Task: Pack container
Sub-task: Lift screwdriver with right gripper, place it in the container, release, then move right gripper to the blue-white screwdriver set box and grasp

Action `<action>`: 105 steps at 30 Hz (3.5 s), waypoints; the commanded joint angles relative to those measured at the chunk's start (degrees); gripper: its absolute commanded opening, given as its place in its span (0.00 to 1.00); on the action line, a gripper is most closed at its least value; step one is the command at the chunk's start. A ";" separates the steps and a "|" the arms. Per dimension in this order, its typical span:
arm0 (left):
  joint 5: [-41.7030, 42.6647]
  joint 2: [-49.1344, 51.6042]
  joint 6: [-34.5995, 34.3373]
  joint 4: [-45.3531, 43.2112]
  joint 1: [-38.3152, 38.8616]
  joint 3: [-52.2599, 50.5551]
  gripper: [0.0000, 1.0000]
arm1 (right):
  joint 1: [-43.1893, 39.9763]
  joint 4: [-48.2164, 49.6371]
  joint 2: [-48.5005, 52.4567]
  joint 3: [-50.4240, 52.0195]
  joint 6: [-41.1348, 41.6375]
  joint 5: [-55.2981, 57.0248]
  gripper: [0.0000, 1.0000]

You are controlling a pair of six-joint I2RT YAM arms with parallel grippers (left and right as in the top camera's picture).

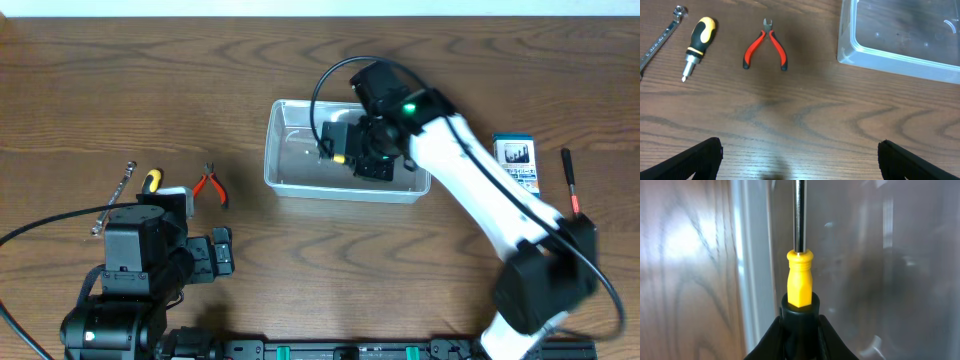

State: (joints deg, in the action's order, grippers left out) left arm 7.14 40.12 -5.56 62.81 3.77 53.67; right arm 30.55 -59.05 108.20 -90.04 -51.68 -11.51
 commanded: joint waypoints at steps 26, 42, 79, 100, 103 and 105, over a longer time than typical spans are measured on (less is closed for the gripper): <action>-0.26 0.24 0.57 0.22 -0.22 1.05 0.98 | -0.94 -0.79 12.02 0.04 1.16 -0.22 0.53; -0.26 0.24 0.57 0.20 -0.22 0.98 0.98 | -18.97 -15.02 -1.92 -24.44 42.42 12.76 0.99; -0.26 0.24 0.57 0.15 -0.22 0.96 0.98 | -46.31 6.80 7.26 6.73 35.74 10.84 0.99; -0.26 0.24 0.57 0.15 -0.22 0.96 0.98 | -46.31 14.56 7.26 15.02 36.02 9.07 0.99; -0.26 0.24 0.57 0.15 -0.22 0.96 0.98 | -46.31 14.99 7.26 15.74 36.09 8.98 0.99; -0.26 0.24 0.57 0.15 -0.22 0.96 0.98 | -46.34 15.76 7.26 16.52 36.22 7.98 0.97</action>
State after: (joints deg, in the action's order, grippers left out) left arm 7.11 40.14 -5.56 62.83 3.77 53.67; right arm -15.79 -43.77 114.41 -74.70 -15.25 -1.85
